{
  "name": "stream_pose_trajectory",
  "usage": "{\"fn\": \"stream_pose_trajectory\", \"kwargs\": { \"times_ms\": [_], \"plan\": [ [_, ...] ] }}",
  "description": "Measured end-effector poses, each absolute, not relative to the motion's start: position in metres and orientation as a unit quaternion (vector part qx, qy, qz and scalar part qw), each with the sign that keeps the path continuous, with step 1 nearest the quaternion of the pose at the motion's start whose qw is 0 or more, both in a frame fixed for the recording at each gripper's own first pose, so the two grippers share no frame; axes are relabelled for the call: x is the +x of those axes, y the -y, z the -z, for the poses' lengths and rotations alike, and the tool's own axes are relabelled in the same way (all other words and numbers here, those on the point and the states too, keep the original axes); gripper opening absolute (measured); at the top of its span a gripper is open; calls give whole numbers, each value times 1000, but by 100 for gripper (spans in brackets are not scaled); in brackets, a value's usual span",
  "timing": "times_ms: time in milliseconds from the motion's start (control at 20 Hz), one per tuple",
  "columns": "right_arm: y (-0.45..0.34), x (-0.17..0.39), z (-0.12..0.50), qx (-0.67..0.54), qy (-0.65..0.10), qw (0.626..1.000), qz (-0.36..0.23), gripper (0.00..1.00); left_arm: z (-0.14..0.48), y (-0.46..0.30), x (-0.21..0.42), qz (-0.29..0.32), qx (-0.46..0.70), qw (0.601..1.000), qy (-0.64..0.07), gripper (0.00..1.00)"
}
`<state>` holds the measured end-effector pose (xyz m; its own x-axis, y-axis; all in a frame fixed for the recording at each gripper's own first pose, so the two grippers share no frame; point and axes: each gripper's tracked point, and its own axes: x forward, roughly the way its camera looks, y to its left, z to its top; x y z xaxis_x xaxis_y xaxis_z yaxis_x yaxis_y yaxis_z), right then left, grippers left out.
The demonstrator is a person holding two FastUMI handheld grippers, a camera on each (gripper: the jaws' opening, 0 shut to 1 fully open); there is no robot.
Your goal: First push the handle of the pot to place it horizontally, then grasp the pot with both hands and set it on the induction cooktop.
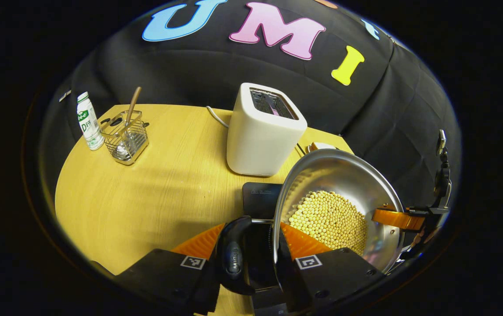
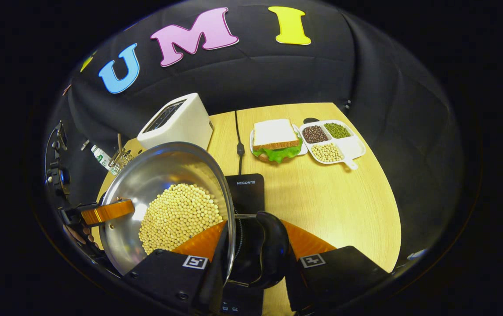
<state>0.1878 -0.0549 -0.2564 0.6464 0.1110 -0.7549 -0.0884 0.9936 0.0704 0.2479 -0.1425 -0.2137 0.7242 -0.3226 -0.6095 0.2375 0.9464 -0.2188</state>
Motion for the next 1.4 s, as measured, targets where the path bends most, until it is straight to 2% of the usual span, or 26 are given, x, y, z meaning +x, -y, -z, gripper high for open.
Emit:
{"fn": "stream_pose_trajectory", "kwargs": {
  "times_ms": [400,450,500,550,650,800,850,950,1000,1050,1400],
  "plan": [
    [62,197,268,9,-415,908,-62,61,228,150,253,147,-67,927,-339,59],
    [62,198,269,8,-412,909,-64,57,230,150,253,146,-67,927,-338,59],
    [61,198,273,9,-412,909,-66,61,232,149,253,144,-67,928,-338,59],
    [62,196,277,8,-415,907,-66,57,235,149,253,144,-65,928,-339,60],
    [65,194,282,-6,-409,910,-66,61,238,151,252,142,-67,929,-336,59],
    [66,196,279,-20,-392,917,-72,61,239,148,251,142,-59,930,-334,62],
    [64,197,280,-10,-393,917,-71,65,240,148,250,142,-60,929,-337,61],
    [64,201,280,-5,-391,918,-73,65,241,147,249,137,-56,929,-339,63],
    [63,201,280,-5,-390,918,-74,61,241,147,249,135,-53,930,-338,63],
    [63,201,280,-2,-389,918,-76,65,242,147,248,133,-53,930,-338,65],
    [59,199,285,30,-407,909,-87,65,243,145,244,117,-67,929,-346,65]
  ]
}}
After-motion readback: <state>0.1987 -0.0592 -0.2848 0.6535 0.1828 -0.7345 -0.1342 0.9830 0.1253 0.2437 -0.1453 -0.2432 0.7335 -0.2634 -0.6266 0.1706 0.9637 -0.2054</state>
